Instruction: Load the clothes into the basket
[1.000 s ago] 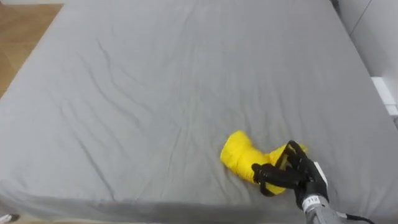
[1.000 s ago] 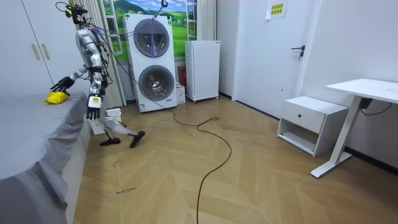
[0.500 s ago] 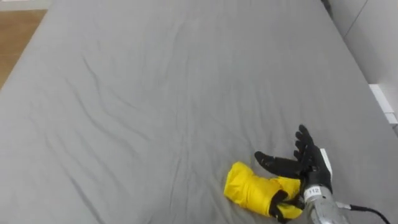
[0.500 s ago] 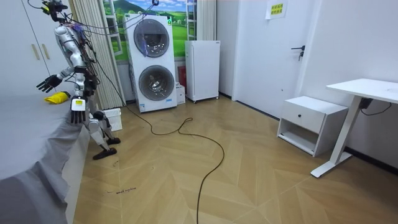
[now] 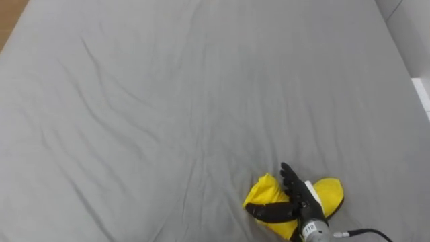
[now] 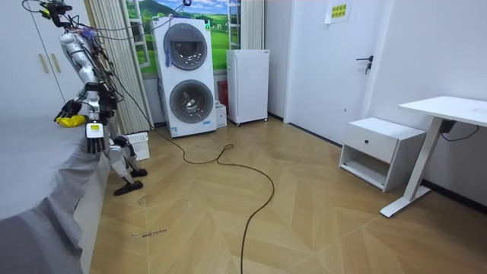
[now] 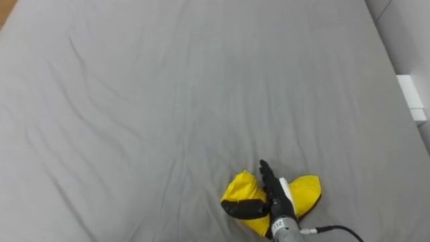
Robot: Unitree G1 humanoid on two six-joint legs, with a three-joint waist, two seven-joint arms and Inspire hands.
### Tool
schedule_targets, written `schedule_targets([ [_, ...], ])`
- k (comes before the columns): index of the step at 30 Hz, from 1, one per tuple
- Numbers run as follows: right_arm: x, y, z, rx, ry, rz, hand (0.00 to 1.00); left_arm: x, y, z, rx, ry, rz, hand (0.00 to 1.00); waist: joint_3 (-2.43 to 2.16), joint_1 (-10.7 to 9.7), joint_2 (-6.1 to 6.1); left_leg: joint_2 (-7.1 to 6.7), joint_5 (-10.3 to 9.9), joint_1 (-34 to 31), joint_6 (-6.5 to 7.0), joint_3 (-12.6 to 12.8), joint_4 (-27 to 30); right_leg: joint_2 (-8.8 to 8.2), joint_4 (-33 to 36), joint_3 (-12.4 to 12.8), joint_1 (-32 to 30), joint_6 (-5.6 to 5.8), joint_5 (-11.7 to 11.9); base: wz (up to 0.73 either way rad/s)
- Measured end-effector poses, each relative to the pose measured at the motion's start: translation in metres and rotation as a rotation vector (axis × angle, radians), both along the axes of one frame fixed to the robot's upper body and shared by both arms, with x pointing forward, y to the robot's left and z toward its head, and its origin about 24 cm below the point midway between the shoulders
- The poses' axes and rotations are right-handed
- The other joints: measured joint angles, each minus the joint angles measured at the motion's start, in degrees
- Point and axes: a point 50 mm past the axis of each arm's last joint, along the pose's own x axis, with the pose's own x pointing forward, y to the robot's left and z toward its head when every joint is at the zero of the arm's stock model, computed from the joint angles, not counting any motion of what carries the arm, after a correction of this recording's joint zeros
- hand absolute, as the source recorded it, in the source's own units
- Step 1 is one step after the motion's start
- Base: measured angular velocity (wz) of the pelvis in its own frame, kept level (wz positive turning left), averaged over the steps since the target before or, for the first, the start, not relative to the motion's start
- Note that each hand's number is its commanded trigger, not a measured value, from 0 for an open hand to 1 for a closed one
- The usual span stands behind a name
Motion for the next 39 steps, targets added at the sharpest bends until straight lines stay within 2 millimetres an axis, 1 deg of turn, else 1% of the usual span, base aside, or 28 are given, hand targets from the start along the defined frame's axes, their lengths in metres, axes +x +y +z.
schedule_targets([
  [3,-0.003,-0.002,-0.001,0.001,0.009,0.022,0.0,0.001,0.0,0.0,-0.003,0.004,-0.001,0.0,-0.02,-0.23,0.02,-0.09,0.0,-0.06,0.0,-0.83,0.0,-0.07,-0.03,-1.0,0.16,0.0,0.0,0.06],
  [10,-0.013,-0.007,-0.002,-0.002,0.035,0.079,0.0,-0.002,0.001,-0.001,-0.01,0.034,-0.001,0.0,-0.12,-1.24,0.06,-0.1,0.0,0.13,-0.01,-0.91,-0.15,0.0,-0.59,-1.39,0.8,0.0,0.0,0.03],
  [12,-0.016,-0.008,-0.003,-0.063,0.044,0.117,0.0,-0.003,0.002,-0.001,-0.005,0.035,0.001,0.0,-0.33,-1.53,-0.27,-0.1,0.0,0.12,-0.01,-0.84,-0.23,0.03,-0.64,-1.03,0.78,0.0,0.0,0.0],
  [13,-0.017,-0.008,-0.004,-0.082,0.047,0.13,0.17,-0.003,0.002,-0.001,-0.004,0.033,0.003,0.0,-0.42,-1.59,-0.43,-0.11,0.0,0.08,-0.01,-0.86,-0.22,0.04,-0.7,-0.98,0.78,0.0,0.0,0.0],
  [14,-0.02,-0.008,-0.005,-0.122,0.052,0.152,0.53,-0.002,0.002,0.0,-0.002,0.029,0.005,0.0,-0.6,-1.59,-0.75,-0.14,0.0,0.03,-0.01,-0.89,-0.21,0.03,-0.77,-1.03,0.81,0.0,0.0,0.04],
  [15,-0.022,-0.009,-0.006,-0.15,0.056,0.169,0.74,-0.002,0.003,0.0,0.007,0.031,0.01,0.0,-0.68,-1.6,-1.15,-0.15,0.0,-0.09,-0.01,-0.9,-0.21,-0.03,-0.82,-1.59,0.88,0.0,-0.01,0.06],
  [16,-0.024,-0.009,-0.007,-0.162,0.057,0.173,0.84,-0.002,0.004,0.0,0.012,0.032,0.01,0.0,-0.65,-1.61,-1.34,-0.15,0.0,-0.1,-0.01,-0.9,-0.21,-0.04,-0.86,-1.69,0.92,0.01,-0.01,0.08],
  [17,-0.026,-0.01,-0.008,-0.177,0.063,0.173,1.0,-0.003,0.007,0.001,0.021,0.035,0.01,0.0,-0.65,-1.56,-1.76,-0.17,0.0,-0.09,-0.01,-0.9,-0.21,-0.08,-1.0,-1.9,0.95,0.02,-0.01,0.07],
  [18,-0.028,-0.011,-0.01,-0.195,0.072,0.172,1.0,-0.003,0.009,0.001,0.027,0.037,0.009,0.0,-0.54,-1.44,-2.28,-0.18,0.0,-0.08,-0.01,-0.89,-0.22,-0.08,-1.08,-1.91,0.98,0.02,-0.01,0.05],
  [19,-0.029,-0.013,-0.012,-0.202,0.079,0.167,1.0,-0.003,0.009,0.001,0.028,0.038,0.011,0.0,-0.52,-1.4,-2.51,-0.2,0.0,-0.07,-0.01,-0.9,-0.22,-0.07,-1.12,-1.88,1.0,0.03,0.0,0.0],
  [22,-0.03,-0.022,-0.018,-0.244,0.112,0.137,1.0,-0.006,0.01,0.001,0.026,0.044,0.033,0.0,-0.64,-1.25,-2.8,-0.22,0.0,-0.06,0.0,-0.93,-0.21,-0.13,-1.16,-2.09,1.08,0.19,0.1,0.02],
  [25,-0.031,-0.03,-0.021,-0.285,0.134,0.115,1.0,-0.005,0.01,0.001,0.024,0.039,0.03,0.0,-0.57,-1.33,-2.65,-0.5,0.09,-0.89,0.14,-2.06,-0.12,-0.27,-1.6,-3.48,0.99,0.25,0.13,0.2],
  [28,-0.034,-0.035,-0.025,-0.31,0.162,0.11,1.0,-0.006,0.009,0.001,0.019,0.05,0.021,0.0,-0.34,-1.1,-2.34,-0.62,0.16,-1.57,0.23,-2.5,-0.14,-0.31,-1.74,-4.05,0.9,0.25,0.13,0.15],
  [29,-0.035,-0.036,-0.025,-0.318,0.17,0.113,1.0,-0.006,0.009,0.0,0.018,0.051,0.02,0.0,-0.19,-1.14,-2.14,-0.68,0.16,-2.06,0.23,-2.85,-0.24,-0.31,-1.8,-4.36,0.78,0.25,0.13,0.14],
  [32,-0.035,-0.037,-0.027,-0.336,0.189,0.112,1.0,-0.007,0.008,0.0,0.01,0.056,0.017,0.0,-0.14,-1.02,-2.13,-0.77,0.3,-2.59,0.29,-3.01,-0.09,-0.35,-1.8,-4.45,0.02,0.3,0.16,0.07],
  [33,-0.035,-0.038,-0.027,-0.341,0.185,0.106,1.0,-0.007,0.008,0.0,0.008,0.063,0.012,0.0,0.01,-1.06,-1.87,-0.84,0.37,-2.81,0.34,-3.01,-0.12,-0.4,-1.82,-4.55,-0.01,0.31,0.17,0.07],
  [34,-0.035,-0.038,-0.027,-0.344,0.183,0.101,1.0,-0.008,0.007,0.0,0.007,0.066,0.011,0.0,0.04,-1.14,-1.74,-0.88,0.4,-2.81,0.38,-3.01,-0.11,-0.44,-1.83,-4.59,-0.01,0.31,0.17,0.1],
  [36,-0.035,-0.039,-0.027,-0.352,0.183,0.093,1.0,-0.009,0.007,-0.001,0.007,0.071,0.01,0.0,0.03,-1.21,-1.51,-1.02,0.47,-2.77,0.48,-3.01,-0.12,-0.57,-1.84,-4.7,0.01,0.32,0.17,0.09],
  [39,-0.035,-0.039,-0.027,-0.355,0.184,0.09,1.0,-0.009,0.007,-0.001,0.006,0.075,0.006,0.0,0.02,-1.12,-1.54,-1.11,0.52,-2.67,0.56,-3.01,-0.21,-0.64,-1.82,-4.51,0.03,0.4,0.22,0.04],
])
